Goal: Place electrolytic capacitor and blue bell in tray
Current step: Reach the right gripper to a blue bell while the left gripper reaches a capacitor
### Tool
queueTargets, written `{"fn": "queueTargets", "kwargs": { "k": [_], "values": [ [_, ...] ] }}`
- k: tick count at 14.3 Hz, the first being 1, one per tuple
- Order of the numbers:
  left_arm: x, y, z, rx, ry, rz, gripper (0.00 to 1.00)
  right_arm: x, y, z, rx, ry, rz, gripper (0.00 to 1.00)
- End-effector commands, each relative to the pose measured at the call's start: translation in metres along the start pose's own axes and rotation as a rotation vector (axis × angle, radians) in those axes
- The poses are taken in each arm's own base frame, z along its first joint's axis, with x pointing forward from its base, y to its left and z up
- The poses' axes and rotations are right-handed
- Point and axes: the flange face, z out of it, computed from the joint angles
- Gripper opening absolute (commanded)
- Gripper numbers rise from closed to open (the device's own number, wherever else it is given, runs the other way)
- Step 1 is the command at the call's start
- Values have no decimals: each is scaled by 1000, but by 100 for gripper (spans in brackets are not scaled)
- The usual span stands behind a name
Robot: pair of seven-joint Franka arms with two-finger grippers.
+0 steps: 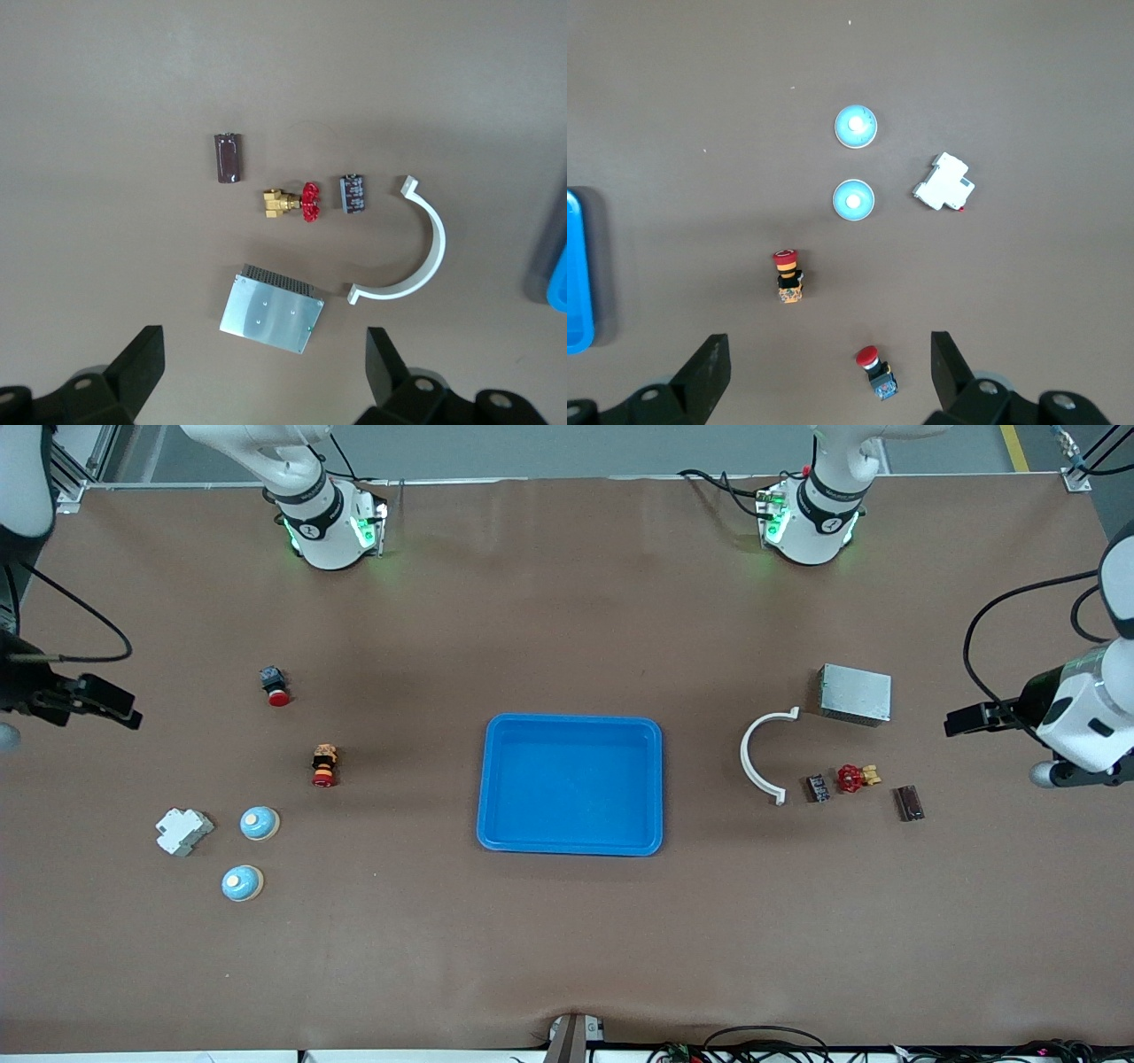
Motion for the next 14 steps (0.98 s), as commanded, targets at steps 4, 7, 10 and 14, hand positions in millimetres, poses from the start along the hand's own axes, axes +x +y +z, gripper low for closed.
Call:
{"fn": "queueTargets", "kwargs": {
  "k": [4, 7, 10, 14],
  "values": [
    [37, -20, 51, 20, 0, -31, 100, 28, 2, 69, -3, -16, 1, 100],
    [55, -36, 79, 17, 12, -70, 100, 39, 1, 111, -10, -10, -7, 100],
    [70, -31, 106, 22, 22, -84, 100, 57, 3, 148, -18, 13, -4, 100],
    [83, -33, 148, 28, 42, -146, 100, 88, 8, 211, -31, 49, 6, 100]
  ]
}}
